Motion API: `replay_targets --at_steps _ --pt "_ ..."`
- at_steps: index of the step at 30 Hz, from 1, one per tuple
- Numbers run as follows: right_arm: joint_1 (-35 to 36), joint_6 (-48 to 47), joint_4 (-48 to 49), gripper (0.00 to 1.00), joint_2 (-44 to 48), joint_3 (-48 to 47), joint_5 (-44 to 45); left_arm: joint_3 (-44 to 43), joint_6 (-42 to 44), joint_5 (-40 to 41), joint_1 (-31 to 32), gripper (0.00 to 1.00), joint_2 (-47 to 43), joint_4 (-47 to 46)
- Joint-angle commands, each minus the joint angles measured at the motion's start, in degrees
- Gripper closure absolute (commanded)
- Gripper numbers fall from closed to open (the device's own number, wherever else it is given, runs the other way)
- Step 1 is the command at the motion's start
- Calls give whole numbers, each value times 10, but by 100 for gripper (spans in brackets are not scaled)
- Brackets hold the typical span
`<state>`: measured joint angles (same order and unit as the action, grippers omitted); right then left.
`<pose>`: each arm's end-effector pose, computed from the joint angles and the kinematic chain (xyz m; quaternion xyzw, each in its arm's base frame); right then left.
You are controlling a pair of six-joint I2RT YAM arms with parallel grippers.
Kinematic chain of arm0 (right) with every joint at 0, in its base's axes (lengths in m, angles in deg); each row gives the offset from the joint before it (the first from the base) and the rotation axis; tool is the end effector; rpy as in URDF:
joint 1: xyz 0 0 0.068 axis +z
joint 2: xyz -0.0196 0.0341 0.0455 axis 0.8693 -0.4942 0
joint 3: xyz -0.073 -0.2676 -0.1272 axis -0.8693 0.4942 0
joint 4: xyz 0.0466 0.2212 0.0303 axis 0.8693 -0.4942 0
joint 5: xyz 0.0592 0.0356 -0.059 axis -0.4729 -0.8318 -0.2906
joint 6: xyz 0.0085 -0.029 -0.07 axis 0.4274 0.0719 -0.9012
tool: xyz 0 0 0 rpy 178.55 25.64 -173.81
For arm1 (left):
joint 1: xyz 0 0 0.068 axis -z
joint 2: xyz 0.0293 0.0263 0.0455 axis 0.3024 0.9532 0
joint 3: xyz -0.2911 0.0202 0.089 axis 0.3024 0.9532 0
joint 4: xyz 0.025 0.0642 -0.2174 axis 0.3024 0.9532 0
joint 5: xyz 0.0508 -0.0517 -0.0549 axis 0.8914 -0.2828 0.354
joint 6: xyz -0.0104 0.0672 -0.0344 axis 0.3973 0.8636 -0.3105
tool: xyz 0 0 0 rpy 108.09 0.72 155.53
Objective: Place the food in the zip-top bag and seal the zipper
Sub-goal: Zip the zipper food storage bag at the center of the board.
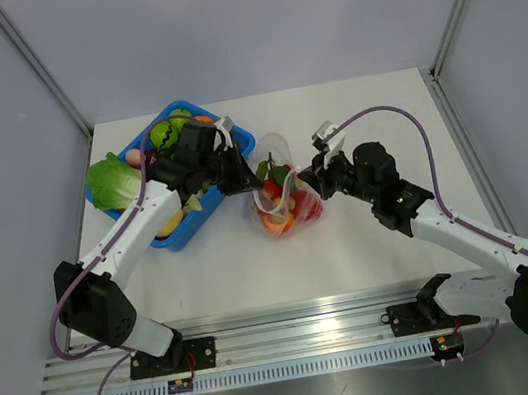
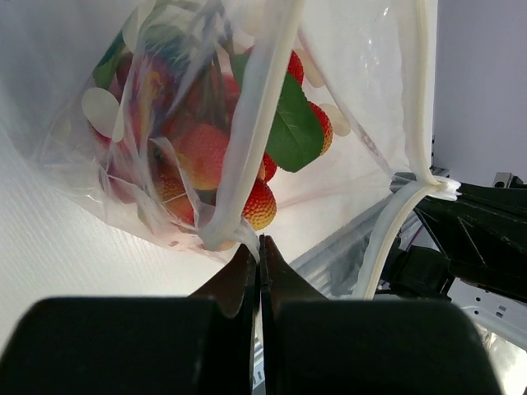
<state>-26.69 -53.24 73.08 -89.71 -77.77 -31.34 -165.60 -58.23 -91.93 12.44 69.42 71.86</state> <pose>0.1946 0.1455 0.3382 -0.3000 0.7152 0.2455 0.5815 0.2603 -0.1777 0.3433 0.0147 0.9104 -0.3506 0.2192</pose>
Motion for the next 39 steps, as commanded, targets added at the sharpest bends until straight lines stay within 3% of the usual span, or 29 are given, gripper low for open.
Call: replay_targets --at_steps 1,3,4,6,7,8,12,16,21,26,30,39 --pt "1 3 60 100 4 -5 -8 1 9 -28 -3 100 -26 -22" --pt "1 0 70 100 7 5 -5 -4 24 -40 -3 96 -31 -19" --pt "1 -3 78 100 12 8 -5 -8 33 -45 -3 74 -33 -14" --pt "1 -17 82 100 21 19 -4 -28 69 -19 -3 49 -44 18" --pt "1 -22 82 100 26 22 -7 -35 83 -4 -4 28 -49 30" --pt "1 -29 79 100 29 24 -13 -43 109 12 -4 22 -55 51" --pt "-2 -70 59 100 54 29 -37 -77 186 45 -4 24 -91 50" --pt "-20 -81 51 100 67 33 -81 -66 271 -13 11 40 -121 -27" --pt "-29 -90 33 100 75 29 -125 -53 454 -9 94 39 -138 -83" --pt "-32 -91 21 100 80 30 -144 -8 586 -82 114 35 -144 -153" --pt "-32 -88 17 100 89 34 -152 -31 666 -157 114 34 -105 -109" --pt "-32 -77 -1 100 113 38 -162 -102 779 -213 114 39 -31 -19"
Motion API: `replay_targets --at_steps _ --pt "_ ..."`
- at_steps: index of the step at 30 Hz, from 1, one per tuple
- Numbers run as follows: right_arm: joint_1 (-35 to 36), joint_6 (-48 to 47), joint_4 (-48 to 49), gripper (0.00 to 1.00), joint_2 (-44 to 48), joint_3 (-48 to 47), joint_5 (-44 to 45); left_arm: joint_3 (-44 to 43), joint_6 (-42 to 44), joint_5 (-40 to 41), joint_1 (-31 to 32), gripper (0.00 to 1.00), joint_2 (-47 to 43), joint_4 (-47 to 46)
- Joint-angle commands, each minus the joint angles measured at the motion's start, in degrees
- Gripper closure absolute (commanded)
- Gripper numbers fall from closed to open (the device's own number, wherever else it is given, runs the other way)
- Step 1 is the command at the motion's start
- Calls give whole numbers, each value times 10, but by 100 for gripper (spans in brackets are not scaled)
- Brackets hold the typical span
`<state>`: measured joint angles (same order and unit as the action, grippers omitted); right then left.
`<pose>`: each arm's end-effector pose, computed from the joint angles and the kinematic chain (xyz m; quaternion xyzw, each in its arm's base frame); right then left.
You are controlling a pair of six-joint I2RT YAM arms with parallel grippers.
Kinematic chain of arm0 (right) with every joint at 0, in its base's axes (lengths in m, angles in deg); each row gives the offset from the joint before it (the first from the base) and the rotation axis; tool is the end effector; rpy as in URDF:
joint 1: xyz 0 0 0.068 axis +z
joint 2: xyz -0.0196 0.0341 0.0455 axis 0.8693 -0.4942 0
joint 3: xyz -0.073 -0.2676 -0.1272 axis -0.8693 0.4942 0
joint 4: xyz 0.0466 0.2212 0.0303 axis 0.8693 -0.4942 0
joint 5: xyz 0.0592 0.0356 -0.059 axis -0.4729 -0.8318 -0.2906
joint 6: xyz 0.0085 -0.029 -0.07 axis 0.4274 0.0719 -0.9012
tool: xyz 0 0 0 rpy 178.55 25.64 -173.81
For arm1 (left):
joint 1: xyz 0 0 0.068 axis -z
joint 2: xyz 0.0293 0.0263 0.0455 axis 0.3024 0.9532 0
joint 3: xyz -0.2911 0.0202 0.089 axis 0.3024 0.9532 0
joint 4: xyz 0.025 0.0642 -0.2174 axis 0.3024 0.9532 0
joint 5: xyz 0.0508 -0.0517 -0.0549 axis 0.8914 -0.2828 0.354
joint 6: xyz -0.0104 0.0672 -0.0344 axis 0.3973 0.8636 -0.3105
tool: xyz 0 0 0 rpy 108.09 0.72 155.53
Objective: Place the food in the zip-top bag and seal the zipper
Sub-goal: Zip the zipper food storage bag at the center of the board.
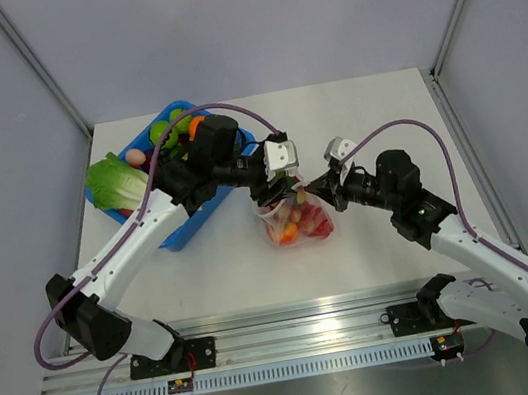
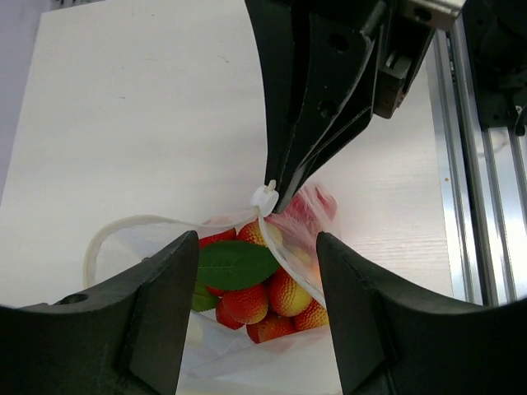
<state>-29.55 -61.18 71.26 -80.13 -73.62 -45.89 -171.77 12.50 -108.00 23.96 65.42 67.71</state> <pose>0.1540 0.1253 0.3430 -0.3977 0.6380 0.2827 0.5957 0.1971 -0.2272 0.4100 0.6277 0.5553 -0.3103 0.4487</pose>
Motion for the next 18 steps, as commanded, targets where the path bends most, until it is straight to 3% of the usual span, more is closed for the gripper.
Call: replay_targets --at_steps 1,18 --pt "-4 2 16 100 18 -2 -18 -44 75 -57 -2 39 15 37" --pt "-4 -3 3 100 29 2 -23 -123 103 -139 -1 48 103 117"
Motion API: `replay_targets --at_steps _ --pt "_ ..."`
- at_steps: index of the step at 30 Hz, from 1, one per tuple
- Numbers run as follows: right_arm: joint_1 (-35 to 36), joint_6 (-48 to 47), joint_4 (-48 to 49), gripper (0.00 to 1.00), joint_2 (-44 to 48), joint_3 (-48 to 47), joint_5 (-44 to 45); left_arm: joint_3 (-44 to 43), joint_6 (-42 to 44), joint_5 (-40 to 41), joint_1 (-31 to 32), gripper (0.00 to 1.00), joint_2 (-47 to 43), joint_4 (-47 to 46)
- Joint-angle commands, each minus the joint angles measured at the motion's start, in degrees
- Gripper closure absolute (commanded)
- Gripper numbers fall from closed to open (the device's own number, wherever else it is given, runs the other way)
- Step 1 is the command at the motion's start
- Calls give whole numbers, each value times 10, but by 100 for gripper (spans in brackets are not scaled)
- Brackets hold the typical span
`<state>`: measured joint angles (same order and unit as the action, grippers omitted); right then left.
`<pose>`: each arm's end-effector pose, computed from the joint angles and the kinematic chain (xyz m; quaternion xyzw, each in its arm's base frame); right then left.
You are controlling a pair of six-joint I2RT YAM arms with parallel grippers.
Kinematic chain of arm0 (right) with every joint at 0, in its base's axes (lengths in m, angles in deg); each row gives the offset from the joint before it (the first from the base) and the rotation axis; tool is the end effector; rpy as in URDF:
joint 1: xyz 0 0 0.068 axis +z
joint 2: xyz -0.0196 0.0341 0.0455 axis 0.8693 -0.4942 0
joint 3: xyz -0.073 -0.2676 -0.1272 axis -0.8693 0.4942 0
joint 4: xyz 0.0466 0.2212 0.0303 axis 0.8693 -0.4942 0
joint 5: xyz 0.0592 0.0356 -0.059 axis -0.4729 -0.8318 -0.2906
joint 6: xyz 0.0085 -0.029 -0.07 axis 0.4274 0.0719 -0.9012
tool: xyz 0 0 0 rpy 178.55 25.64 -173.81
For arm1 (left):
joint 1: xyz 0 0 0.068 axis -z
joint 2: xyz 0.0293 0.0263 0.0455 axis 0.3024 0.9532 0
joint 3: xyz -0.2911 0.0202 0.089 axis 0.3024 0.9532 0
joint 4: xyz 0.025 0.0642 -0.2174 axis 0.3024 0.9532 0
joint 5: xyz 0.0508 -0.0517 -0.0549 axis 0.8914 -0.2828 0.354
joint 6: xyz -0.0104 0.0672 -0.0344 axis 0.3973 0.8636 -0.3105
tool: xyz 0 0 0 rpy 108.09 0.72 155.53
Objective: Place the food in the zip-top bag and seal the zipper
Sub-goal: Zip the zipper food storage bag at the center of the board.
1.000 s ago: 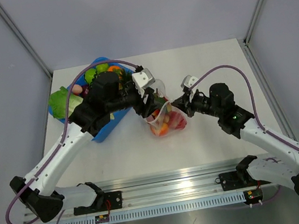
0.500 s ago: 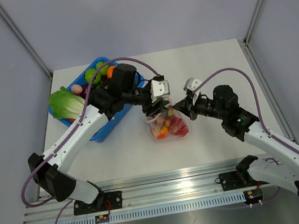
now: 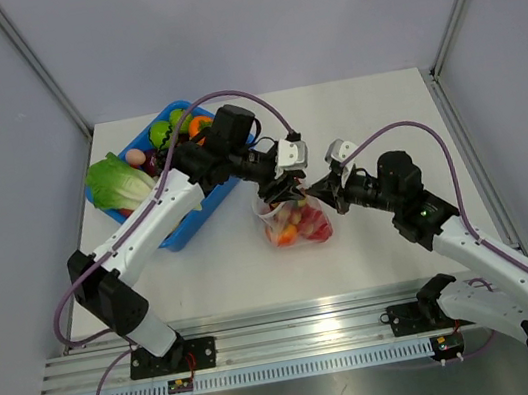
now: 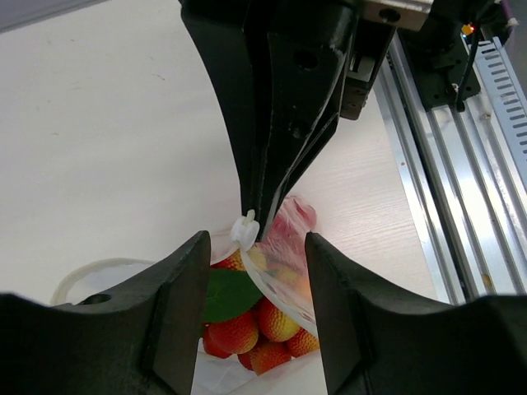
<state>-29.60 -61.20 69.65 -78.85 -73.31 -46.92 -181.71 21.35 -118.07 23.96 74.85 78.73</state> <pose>0.1482 0.1228 0.3414 -0.4026 0.6383 0.2887 0.5892 0.2132 -0.2527 0.4004 0.6815 0.5079 -0.3634 0.3815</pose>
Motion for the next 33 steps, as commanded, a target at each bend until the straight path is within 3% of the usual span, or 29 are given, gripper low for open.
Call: replay_targets --at_steps 1,10,20,25,33 --pt "-4 -3 19 100 17 -1 -14 -27 14 -40 -1 49 11 8" --pt "-4 -1 18 100 12 -4 -18 -32 3 -44 -1 50 30 -1" --pt "-4 -4 15 100 16 -4 -4 -21 -4 -41 -1 71 29 -2" --pt "-4 -5 17 100 19 -3 19 -13 -14 -36 -1 99 27 -10" --pt "-4 20 60 100 61 29 109 1 -35 -17 -1 100 28 -17"
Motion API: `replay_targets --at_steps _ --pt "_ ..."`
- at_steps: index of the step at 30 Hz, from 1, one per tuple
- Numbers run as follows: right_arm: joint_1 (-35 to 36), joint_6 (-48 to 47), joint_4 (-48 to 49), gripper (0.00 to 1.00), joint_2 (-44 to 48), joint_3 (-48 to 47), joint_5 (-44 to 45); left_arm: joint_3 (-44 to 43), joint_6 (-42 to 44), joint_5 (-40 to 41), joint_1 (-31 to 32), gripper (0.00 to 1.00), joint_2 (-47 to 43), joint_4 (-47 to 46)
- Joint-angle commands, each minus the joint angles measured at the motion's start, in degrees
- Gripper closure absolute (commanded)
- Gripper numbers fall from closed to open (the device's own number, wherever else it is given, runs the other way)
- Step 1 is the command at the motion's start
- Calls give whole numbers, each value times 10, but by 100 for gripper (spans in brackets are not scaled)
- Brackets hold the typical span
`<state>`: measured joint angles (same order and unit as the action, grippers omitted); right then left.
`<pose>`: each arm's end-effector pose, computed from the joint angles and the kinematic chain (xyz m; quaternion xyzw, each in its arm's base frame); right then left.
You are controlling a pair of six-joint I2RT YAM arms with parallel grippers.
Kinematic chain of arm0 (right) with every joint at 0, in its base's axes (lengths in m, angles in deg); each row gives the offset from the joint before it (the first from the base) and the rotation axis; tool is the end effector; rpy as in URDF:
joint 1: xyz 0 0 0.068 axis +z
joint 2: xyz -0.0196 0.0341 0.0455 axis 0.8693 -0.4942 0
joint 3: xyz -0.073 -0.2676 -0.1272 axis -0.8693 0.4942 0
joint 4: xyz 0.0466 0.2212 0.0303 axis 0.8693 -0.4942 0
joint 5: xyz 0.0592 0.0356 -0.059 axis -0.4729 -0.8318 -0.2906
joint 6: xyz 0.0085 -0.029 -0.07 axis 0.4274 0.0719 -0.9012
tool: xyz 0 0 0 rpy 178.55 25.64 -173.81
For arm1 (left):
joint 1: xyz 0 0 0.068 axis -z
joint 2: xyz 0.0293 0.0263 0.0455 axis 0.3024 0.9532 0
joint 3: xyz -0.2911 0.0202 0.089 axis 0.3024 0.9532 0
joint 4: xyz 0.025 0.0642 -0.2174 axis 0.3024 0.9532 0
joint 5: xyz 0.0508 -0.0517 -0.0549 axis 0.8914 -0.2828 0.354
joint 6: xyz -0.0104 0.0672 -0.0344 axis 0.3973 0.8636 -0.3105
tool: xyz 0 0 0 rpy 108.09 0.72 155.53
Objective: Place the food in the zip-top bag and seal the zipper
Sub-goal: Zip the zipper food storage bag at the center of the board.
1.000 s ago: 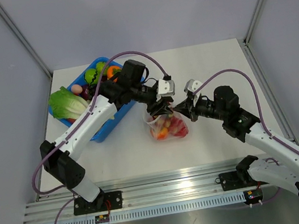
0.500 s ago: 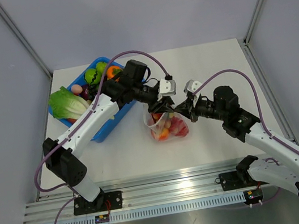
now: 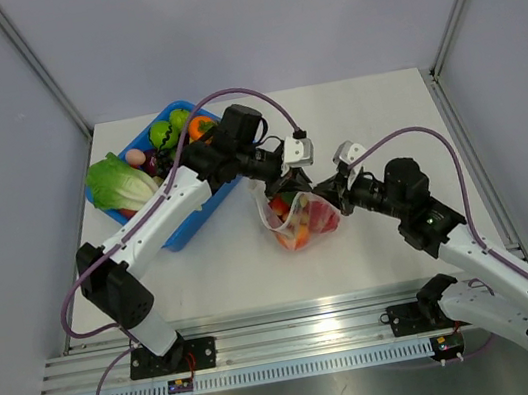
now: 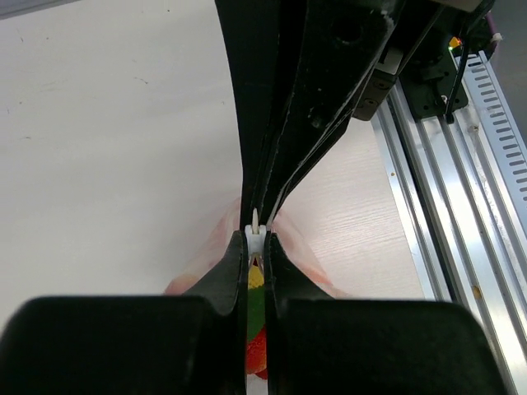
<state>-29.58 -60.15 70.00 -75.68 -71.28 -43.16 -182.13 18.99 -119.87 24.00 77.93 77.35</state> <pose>0.1408 0.1140 0.3387 -0.3782 0.6456 0.2713 0.6054 0.2241 -0.2644 0.3887 0.6712 0.5192 -0.3861 0.3617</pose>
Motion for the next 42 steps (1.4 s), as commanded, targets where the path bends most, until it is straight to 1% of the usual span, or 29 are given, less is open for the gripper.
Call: replay_targets --at_steps 1,4,13,16,19,25,31,42 --pt "-4 13 59 100 33 11 81 7 -15 6 -1 100 -5 -5" --pt "-4 19 63 100 47 19 129 18 -21 20 -1 100 -6 -12" --pt "-4 34 84 100 76 47 204 22 -36 54 -1 100 -3 -12" --pt "-4 33 83 100 80 48 232 21 -40 73 -2 100 -6 -8" --pt "-4 29 80 100 83 50 286 21 -41 91 -2 100 -13 -5" --pt "-4 20 83 100 97 57 343 24 -42 123 -2 100 -26 6" --pt "-4 16 81 100 111 64 403 55 -55 136 -13 100 -47 3" --pt "-5 6 79 100 118 67 431 123 -73 159 -37 100 -107 -8"
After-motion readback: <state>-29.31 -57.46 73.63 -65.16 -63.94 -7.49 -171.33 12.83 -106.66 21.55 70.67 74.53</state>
